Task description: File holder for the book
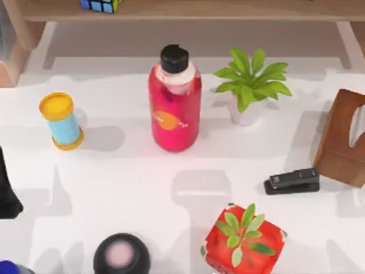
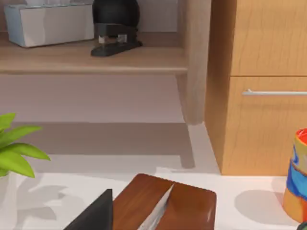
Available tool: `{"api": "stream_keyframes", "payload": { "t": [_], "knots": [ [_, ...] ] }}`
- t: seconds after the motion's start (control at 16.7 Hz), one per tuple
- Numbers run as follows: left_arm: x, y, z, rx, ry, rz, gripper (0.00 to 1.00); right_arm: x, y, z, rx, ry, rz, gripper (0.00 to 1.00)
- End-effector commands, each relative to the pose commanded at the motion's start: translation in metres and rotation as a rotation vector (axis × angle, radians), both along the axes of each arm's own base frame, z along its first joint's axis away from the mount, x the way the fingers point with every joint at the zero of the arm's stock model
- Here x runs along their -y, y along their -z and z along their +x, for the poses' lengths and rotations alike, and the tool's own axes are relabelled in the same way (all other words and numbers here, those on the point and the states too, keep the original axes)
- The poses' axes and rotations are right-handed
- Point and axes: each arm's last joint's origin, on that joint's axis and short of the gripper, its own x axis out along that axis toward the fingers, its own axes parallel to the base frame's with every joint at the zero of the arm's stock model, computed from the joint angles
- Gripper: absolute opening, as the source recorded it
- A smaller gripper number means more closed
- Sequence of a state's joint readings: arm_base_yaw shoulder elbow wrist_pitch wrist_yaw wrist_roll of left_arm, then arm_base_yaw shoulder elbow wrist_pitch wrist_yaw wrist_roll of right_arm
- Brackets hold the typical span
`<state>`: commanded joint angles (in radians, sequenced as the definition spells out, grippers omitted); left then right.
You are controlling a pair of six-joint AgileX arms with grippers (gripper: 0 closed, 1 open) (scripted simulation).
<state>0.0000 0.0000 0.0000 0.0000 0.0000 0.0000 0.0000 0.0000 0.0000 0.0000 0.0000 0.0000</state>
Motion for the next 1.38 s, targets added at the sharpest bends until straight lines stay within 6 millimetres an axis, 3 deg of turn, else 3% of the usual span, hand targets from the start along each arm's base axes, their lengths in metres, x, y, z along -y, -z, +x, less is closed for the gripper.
{"api": "stream_keyframes", "payload": {
  "t": [0.18,0.3,0.48,0.72,0.9,1.08,1.26,1.38],
  "knots": [
    [0.000,-0.003,0.000,0.002,0.001,-0.001,1.00,0.000,0.000,0.000,0.000,0.000,0.000,1.00],
    [0.001,-0.017,0.000,0.012,0.005,-0.004,1.00,0.000,0.000,0.000,0.000,0.000,0.000,1.00],
    [0.004,-0.057,0.002,0.032,0.012,-0.010,1.00,0.000,0.000,0.000,0.000,0.000,0.000,1.00],
    [0.013,-0.132,0.020,0.043,0.018,-0.017,1.00,0.000,0.000,0.000,0.000,0.000,0.000,1.00],
    [0.026,-0.192,0.053,0.037,0.020,-0.019,1.00,0.000,0.000,0.000,0.000,0.000,0.000,1.00],
    [0.050,-0.242,0.102,0.024,0.019,-0.018,1.00,0.000,0.000,0.000,0.000,0.000,0.000,1.00],
    [0.086,-0.277,0.158,0.012,0.017,-0.015,1.00,0.000,0.000,0.000,0.000,0.000,0.000,1.00],
    [0.115,-0.289,0.195,0.007,0.016,-0.013,1.00,0.000,0.000,0.000,0.000,0.000,0.000,1.00]
  ]
}}
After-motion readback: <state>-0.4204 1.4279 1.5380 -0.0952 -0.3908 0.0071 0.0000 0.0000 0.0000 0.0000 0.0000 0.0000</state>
